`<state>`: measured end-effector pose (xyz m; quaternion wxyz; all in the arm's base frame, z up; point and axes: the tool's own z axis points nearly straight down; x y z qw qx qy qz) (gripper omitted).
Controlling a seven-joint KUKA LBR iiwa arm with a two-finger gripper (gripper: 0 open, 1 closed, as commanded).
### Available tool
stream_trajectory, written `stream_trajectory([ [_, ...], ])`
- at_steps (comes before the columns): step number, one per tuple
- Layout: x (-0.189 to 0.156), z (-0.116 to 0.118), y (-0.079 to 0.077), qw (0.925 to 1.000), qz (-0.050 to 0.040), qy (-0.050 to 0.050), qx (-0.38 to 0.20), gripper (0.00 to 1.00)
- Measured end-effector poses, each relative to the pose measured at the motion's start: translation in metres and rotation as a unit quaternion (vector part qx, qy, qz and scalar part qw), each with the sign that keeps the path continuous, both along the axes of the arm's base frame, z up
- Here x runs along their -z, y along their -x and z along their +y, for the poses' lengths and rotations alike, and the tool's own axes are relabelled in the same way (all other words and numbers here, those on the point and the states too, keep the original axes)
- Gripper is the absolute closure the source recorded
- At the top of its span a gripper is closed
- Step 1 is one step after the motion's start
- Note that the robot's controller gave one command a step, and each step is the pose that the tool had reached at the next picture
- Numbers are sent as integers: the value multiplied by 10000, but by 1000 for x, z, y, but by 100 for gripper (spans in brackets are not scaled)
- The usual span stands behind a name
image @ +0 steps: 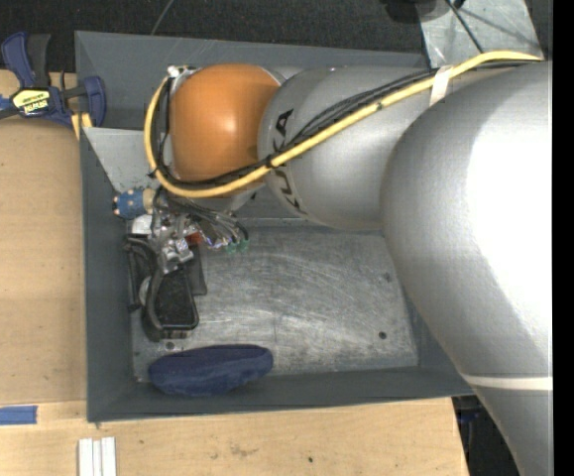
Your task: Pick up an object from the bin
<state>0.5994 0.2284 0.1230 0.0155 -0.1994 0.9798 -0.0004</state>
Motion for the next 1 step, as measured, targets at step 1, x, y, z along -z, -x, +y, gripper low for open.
stream_trajectory([
  [1,-119,7,22,9924,93,27,-1225,100],
])
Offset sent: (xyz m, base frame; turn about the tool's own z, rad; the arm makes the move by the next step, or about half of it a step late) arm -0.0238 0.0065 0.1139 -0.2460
